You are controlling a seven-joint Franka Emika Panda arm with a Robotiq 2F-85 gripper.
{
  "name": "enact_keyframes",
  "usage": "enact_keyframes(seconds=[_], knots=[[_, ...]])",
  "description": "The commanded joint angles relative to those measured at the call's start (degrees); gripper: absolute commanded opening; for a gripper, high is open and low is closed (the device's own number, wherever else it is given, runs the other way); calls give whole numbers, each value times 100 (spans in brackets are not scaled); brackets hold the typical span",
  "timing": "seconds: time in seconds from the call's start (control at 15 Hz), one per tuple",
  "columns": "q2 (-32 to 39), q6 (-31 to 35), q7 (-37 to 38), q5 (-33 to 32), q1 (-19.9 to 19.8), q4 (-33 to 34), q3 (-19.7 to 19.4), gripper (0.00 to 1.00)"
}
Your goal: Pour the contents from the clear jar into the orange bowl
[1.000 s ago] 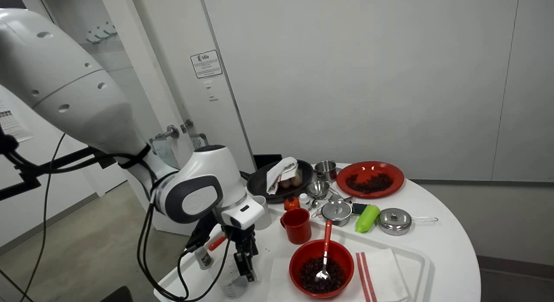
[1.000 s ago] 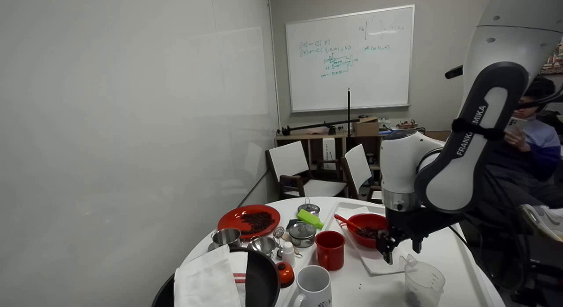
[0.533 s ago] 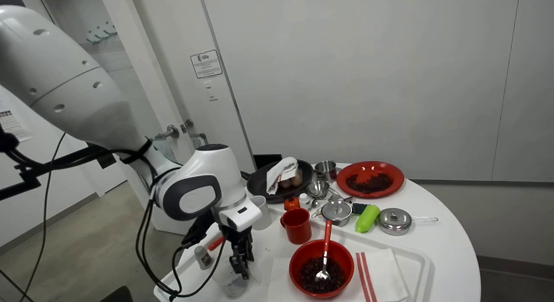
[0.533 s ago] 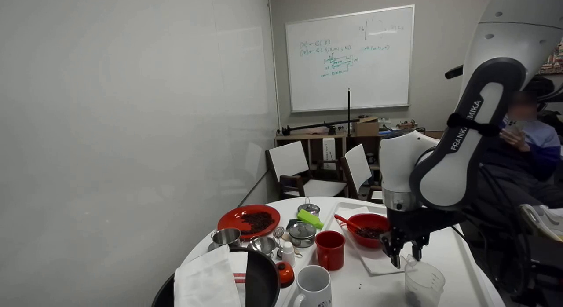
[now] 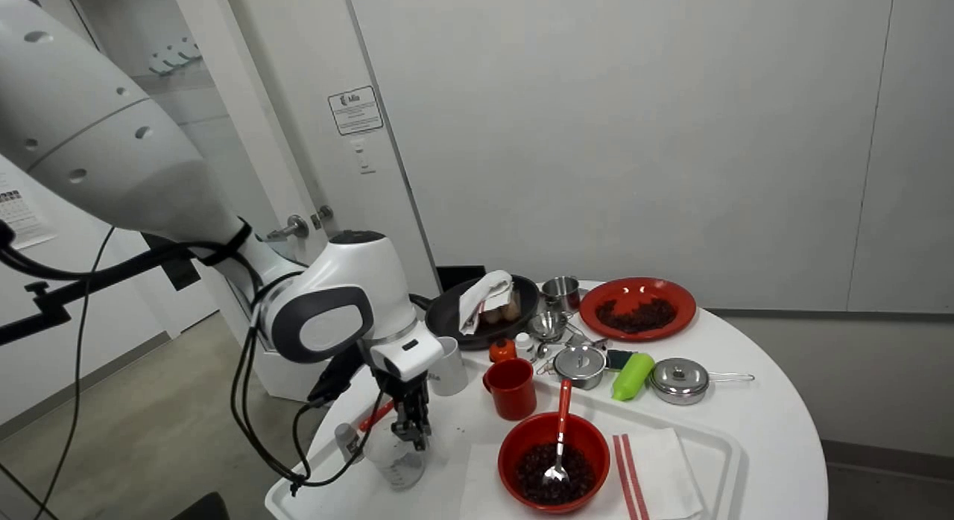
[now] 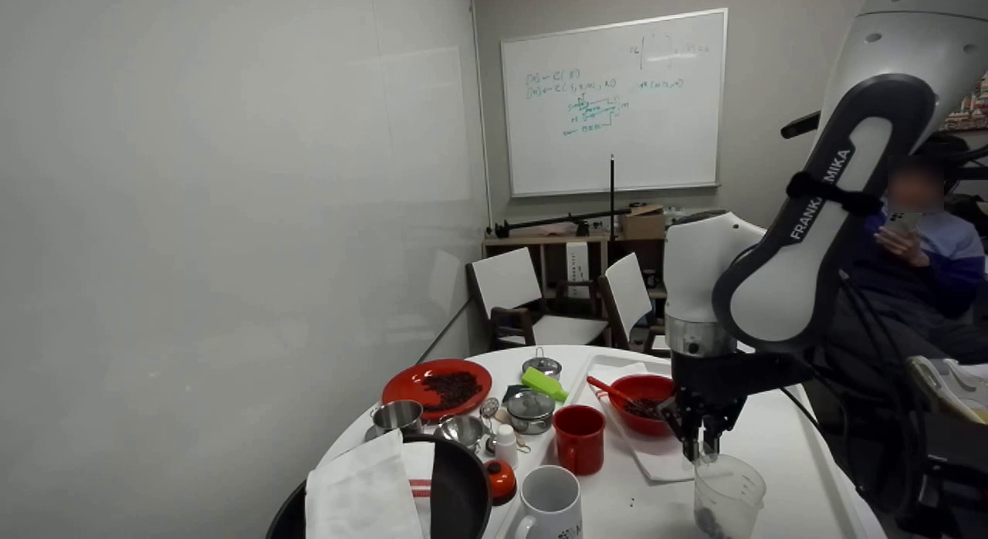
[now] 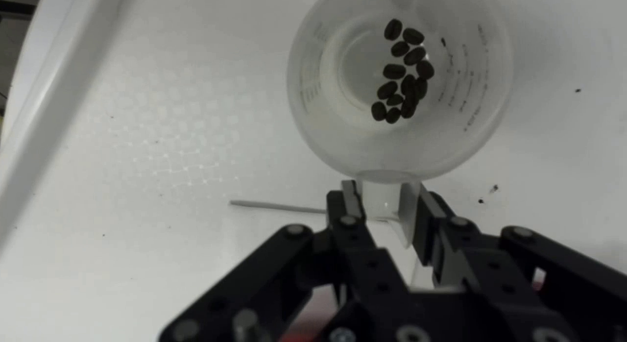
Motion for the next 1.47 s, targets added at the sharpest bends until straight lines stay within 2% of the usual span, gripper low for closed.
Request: enact_keyframes(seconds=[0.0,0.2,0.33,0.67,0.93,1.4], knots=[[-751,-229,-443,414,-239,-220,404,11],[-1345,-474,-610,296,-221,-281,512,11],[-1660,-714,-230,-469,-128,-244,359,11],[-2143,-1068,267,-1894,-458,-64,484,11],[-2014,-1198,59,-1807,-658,186,585,11],[-1292,-1243,-517,-1524,-791,661,510,11]])
